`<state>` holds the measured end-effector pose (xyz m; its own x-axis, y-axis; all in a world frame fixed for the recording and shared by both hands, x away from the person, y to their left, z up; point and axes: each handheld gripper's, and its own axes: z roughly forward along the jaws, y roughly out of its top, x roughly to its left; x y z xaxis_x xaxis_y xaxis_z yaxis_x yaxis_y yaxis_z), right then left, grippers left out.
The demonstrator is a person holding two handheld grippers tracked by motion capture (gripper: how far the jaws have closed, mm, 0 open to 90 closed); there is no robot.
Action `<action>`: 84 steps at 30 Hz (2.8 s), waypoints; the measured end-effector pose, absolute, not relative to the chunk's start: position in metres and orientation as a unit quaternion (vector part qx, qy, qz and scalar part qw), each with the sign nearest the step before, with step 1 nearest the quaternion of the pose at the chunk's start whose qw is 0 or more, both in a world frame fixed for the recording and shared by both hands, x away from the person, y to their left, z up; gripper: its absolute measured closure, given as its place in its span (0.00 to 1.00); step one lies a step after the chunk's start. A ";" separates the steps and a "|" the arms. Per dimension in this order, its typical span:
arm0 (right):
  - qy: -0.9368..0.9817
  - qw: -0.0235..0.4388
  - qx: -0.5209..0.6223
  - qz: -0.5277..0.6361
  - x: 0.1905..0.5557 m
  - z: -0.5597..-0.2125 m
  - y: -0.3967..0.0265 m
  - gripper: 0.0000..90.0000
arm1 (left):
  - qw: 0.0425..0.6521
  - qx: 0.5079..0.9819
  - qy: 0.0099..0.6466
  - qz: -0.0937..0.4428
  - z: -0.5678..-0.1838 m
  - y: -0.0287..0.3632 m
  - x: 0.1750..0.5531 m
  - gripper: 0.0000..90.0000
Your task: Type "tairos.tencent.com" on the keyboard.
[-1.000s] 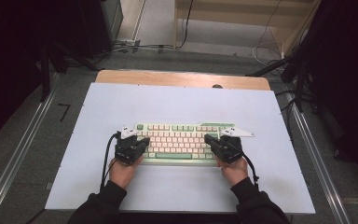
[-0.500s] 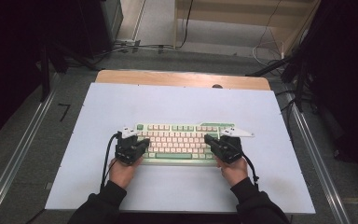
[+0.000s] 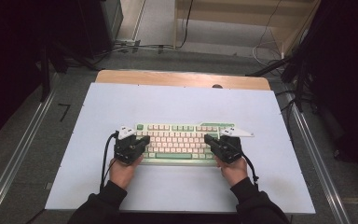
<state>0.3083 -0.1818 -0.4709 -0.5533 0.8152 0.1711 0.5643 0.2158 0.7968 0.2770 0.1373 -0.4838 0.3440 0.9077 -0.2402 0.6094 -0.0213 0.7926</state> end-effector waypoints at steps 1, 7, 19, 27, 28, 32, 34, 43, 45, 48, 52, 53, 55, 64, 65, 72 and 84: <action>0.766 0.144 0.451 0.435 0.308 -0.471 -0.181 0.98 | 0.436 0.695 0.546 0.170 -0.484 0.137 0.277 1.00; 0.767 0.143 0.450 0.435 0.308 -0.471 -0.180 0.98 | 0.439 0.694 0.544 0.170 -0.484 0.135 0.276 1.00; 0.775 0.144 0.443 0.428 0.305 -0.469 -0.175 0.98 | 0.443 0.692 0.544 0.169 -0.484 0.135 0.275 1.00; 0.770 0.147 0.449 0.429 0.309 -0.465 -0.174 0.98 | 0.443 0.694 0.542 0.168 -0.484 0.133 0.276 1.00; 0.769 0.146 0.449 0.430 0.309 -0.464 -0.172 0.98 | 0.443 0.695 0.541 0.168 -0.484 0.133 0.276 1.00; 0.773 0.147 0.442 0.431 0.310 -0.464 -0.165 0.98 | 0.444 0.694 0.541 0.167 -0.484 0.133 0.276 1.00; 0.775 0.146 0.439 0.431 0.310 -0.464 -0.162 0.98 | 0.444 0.694 0.541 0.168 -0.484 0.133 0.276 1.00; 0.775 0.140 0.437 0.435 0.314 -0.465 -0.154 0.98 | 0.445 0.694 0.541 0.167 -0.484 0.133 0.276 1.00; 0.775 0.138 0.435 0.436 0.314 -0.464 -0.153 0.98 | 0.445 0.694 0.541 0.166 -0.485 0.133 0.276 1.00; 0.776 0.137 0.433 0.436 0.315 -0.464 -0.151 0.98 | 0.444 0.694 0.542 0.166 -0.485 0.132 0.276 1.00; 0.780 0.138 0.429 0.434 0.317 -0.465 -0.147 0.98 | 0.445 0.694 0.542 0.166 -0.485 0.132 0.277 1.00; 0.781 0.135 0.428 0.434 0.318 -0.465 -0.145 0.98 | 0.445 0.693 0.542 0.165 -0.485 0.133 0.277 1.00; 0.783 0.136 0.427 0.432 0.318 -0.465 -0.144 0.98 | 0.447 0.691 0.543 0.165 -0.485 0.133 0.277 1.00; 0.791 0.133 0.424 0.420 0.324 -0.469 -0.134 0.98 | 0.447 0.690 0.544 0.166 -0.485 0.133 0.277 1.00; 0.792 0.132 0.424 0.419 0.324 -0.469 -0.133 0.98 | 0.446 0.690 0.545 0.166 -0.485 0.133 0.278 1.00; 0.799 0.128 0.420 0.410 0.327 -0.474 -0.128 0.98 | 0.445 0.691 0.545 0.166 -0.485 0.133 0.278 1.00; 0.811 0.129 0.416 0.391 0.330 -0.483 -0.117 0.98 | 0.443 0.692 0.545 0.166 -0.486 0.133 0.278 1.00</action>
<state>0.3303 -0.1172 -0.4832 -0.6210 0.7752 0.1160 0.5739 0.3489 0.7409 0.2781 0.1334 -0.4856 0.3510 0.9013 -0.2538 0.6077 -0.0131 0.7940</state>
